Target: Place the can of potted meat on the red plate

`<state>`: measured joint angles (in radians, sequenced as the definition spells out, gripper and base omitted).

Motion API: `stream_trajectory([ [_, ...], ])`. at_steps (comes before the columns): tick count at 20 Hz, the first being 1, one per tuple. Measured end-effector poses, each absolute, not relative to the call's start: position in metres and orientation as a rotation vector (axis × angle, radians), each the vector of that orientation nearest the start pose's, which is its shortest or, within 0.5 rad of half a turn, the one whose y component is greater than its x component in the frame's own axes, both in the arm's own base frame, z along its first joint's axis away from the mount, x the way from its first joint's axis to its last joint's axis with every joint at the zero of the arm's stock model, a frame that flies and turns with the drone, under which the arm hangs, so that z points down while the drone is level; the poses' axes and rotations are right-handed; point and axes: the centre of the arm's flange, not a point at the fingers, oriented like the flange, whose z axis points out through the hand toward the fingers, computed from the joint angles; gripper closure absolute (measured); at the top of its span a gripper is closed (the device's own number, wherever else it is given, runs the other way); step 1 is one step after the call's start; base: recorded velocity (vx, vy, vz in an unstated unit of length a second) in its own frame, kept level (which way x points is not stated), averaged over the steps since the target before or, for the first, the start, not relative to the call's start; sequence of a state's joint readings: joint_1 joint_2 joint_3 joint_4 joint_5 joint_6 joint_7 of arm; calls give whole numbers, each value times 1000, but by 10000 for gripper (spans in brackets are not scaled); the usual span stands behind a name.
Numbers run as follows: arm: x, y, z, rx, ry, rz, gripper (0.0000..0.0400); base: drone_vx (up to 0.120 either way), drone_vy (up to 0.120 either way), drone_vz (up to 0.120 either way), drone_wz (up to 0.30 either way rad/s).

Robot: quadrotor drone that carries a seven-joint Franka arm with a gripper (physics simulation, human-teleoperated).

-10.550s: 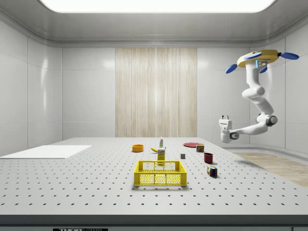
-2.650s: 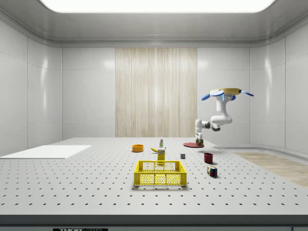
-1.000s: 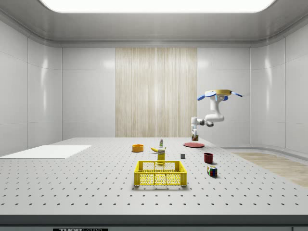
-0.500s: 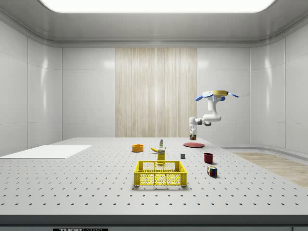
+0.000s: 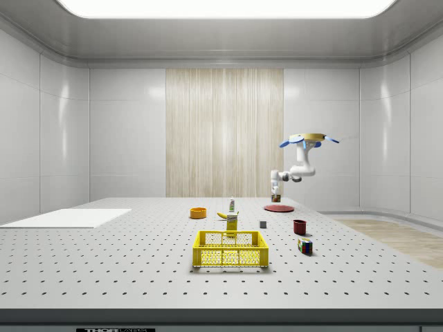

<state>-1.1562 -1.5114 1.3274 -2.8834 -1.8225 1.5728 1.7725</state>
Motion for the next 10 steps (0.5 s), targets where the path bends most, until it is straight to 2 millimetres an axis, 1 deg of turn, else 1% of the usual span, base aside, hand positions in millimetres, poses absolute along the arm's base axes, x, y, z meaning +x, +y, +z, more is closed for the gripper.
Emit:
stream_trajectory([
  [3,301,-2,501,-2,1,866,114,0,-120,0,0],
  [4,301,-2,501,-2,1,866,114,0,-80,0,0],
  [7,301,-2,505,-2,1,853,114,0,0,0,0],
  [10,301,-2,515,-1,0,826,114,0,0,0,0],
])
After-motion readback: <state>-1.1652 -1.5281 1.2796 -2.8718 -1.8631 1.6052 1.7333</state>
